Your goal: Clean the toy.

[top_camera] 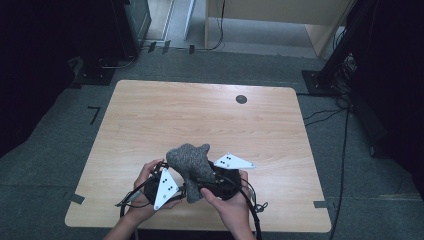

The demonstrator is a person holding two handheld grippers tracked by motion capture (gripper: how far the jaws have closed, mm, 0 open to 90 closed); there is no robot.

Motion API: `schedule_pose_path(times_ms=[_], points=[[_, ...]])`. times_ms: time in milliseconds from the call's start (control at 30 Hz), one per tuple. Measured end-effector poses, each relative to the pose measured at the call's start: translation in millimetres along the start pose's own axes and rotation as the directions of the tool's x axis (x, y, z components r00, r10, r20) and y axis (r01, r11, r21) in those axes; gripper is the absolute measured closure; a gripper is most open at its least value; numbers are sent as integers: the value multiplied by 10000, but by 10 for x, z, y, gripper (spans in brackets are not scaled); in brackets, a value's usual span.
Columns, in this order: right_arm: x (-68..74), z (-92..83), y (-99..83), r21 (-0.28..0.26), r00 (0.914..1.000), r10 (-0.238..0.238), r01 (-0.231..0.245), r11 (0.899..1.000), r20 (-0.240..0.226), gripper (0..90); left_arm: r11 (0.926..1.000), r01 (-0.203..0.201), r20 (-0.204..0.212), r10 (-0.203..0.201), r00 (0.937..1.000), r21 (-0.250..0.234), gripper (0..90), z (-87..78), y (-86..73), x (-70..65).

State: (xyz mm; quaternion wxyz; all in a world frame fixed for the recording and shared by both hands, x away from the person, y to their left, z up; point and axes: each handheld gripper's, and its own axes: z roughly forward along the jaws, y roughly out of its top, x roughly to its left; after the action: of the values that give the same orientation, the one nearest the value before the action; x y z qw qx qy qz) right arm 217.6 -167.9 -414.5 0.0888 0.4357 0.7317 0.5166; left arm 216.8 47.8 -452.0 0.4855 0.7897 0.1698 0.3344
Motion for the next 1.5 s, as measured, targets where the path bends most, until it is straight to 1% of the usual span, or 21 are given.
schedule_pose_path(times_ms=[33,67,233,367,467,533,567,633,700,767,867,933,1000,1067,1100,1167,1233,1333,1400,1433,1500], points=[[-13,-39,19,-135,9996,-13,9,9999,-298,545,9999,149,53,-149,9999,-65,346,-6,0,17],[-18,-58,29,-196,9990,-15,7,9998,-447,579,9993,322,143,-319,9994,-184,346,-18,1,39],[-66,-185,108,-436,9931,-50,-1,9991,-1169,686,9943,707,517,-667,9964,-799,346,-71,-16,101],[-107,-288,147,-770,9966,-14,-49,9970,-820,716,9893,805,828,-707,9941,-1219,346,-111,-67,150],[-165,-355,154,-1112,9998,28,-48,9938,-187,720,9816,981,1285,-773,9887,-1639,346,-147,-69,170],[-191,-380,156,-1300,9986,163,-228,9913,-511,718,9802,1012,1554,-747,9850,-1701,346,-145,-65,158],[-183,-379,160,-1363,9954,86,-217,9904,-955,716,9808,976,1617,-701,9843,-1690,346,-139,-65,149],[-123,-363,162,-1372,9920,-81,-93,9905,-1259,714,9817,890,1739,-593,9830,-1683,346,-132,-64,122],[-95,-334,155,-1273,9921,-246,88,9918,-1231,712,9789,977,1918,-626,9794,-1795,346,-147,-52,120],[-126,-318,138,-1271,9931,-174,25,9919,-1160,710,9722,1261,2172,-820,9727,-1974,347,-182,-34,154],[-220,-331,121,-1186,9997,-222,211,9927,-76,711,9616,1668,2334,-1146,9656,-2180,346,-213,-24,211],[-291,-327,105,-1009,9992,-91,130,9948,385,710,9493,2121,2581,-1501,9544,-2322,347,-229,-30,256],[-340,-312,83,-949,9991,63,-24,9955,415,707,9411,2405,2819,-1700,9443,-2379,346,-237,-36,290],[-367,-284,63,-959,9998,165,-172,9952,-80,704,9418,2406,2782,-1721,9450,-2347,347,-238,-39,298],[-371,-270,56,-1048,9970,237,-313,9940,-734,703,9430,2395,2757,-1726,9456,-2311,346,-236,-40,300],[-356,-242,56,-1125,9876,203,-382,9929,-1555,705,9444,2429,2709,-1797,9457,-2215,346,-229,-49,306],[-334,-231,53,-1101,9858,118,-306,9935,-1673,709,9391,2652,2735,-2020,9404,-2183,346,-232,-61,338],[-352,-210,43,-1053,9675,360,-641,9924,-2502,712,9387,2730,2689,-2129,9393,-2105,346,-228,-64,353],[-329,-194,38,-1000,9698,189,-444,9940,-2431,714,9410,2686,2624,-2113,9416,-2060,346,-225,-68,347],[-325,-192,37,-996,9697,153,-407,9942,-2439,715,9399,2723,2681,-2134,9395,-2060,346,-226,-71,352],[-331,-191,34,-1010,9641,188,-472,9938,-2650,717,9387,2745,2736,-2134,9379,-2087,346,-229,-69,354]])
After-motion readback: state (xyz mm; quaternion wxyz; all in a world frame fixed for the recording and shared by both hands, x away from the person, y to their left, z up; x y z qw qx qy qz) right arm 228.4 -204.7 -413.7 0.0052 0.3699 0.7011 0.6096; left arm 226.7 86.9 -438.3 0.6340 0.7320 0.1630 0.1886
